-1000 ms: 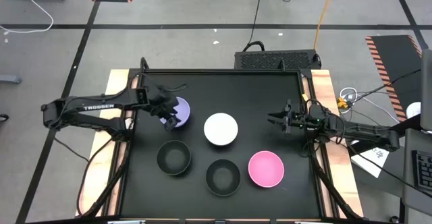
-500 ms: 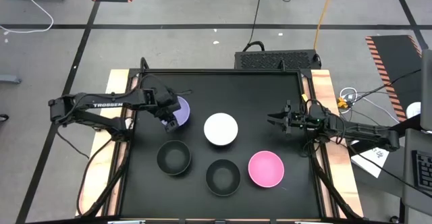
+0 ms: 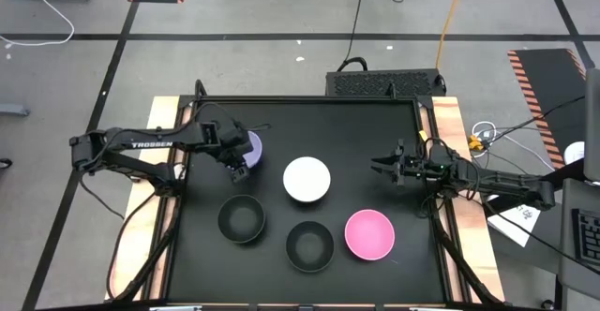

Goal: Nest bowls inside each other
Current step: Stack the purple bowl on top of the white bowl

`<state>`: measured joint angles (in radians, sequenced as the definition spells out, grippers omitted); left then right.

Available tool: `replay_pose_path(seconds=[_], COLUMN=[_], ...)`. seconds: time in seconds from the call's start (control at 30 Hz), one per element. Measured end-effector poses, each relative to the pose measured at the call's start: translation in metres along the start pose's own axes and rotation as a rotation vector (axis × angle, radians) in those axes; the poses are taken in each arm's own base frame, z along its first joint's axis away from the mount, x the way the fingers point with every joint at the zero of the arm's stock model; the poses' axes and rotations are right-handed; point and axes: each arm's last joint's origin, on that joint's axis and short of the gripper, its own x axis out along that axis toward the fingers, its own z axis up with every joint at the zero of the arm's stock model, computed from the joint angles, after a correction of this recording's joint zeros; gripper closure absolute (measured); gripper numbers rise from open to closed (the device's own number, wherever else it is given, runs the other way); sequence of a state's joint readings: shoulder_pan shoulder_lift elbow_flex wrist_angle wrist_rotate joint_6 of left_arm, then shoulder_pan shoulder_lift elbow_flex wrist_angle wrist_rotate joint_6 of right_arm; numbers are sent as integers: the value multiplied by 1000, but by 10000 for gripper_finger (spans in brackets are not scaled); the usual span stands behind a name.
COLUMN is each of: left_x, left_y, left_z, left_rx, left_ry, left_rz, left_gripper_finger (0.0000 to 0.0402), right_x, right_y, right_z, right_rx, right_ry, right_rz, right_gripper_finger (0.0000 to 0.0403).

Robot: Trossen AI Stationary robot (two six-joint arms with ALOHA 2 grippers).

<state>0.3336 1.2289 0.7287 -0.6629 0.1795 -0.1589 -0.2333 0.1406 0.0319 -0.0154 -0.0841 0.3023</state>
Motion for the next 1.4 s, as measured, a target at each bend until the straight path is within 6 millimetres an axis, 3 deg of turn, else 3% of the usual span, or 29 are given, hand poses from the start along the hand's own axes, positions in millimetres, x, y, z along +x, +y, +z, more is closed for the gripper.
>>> replay_pose_path(seconds=[0.57, 0.7, 0.97, 1.4], left_x=[-1, -1, -1, -2], left_y=[2, 2, 2, -1], left_z=[-2, -1, 0, 10], left_rx=[-6, -19, 5, 78], left_ry=[30, 19, 2, -87], left_rz=[81, 65, 69, 73], left_gripper_finger=[160, 204, 383, 398], right_x=[0, 0, 0, 0], right_y=[0, 0, 0, 1], right_z=[0, 0, 0, 0], right_rx=[8, 8, 8, 7], right_ry=[0, 0, 0, 5], right_rz=[0, 0, 1, 28], right_gripper_finger=[273, 273, 273, 273])
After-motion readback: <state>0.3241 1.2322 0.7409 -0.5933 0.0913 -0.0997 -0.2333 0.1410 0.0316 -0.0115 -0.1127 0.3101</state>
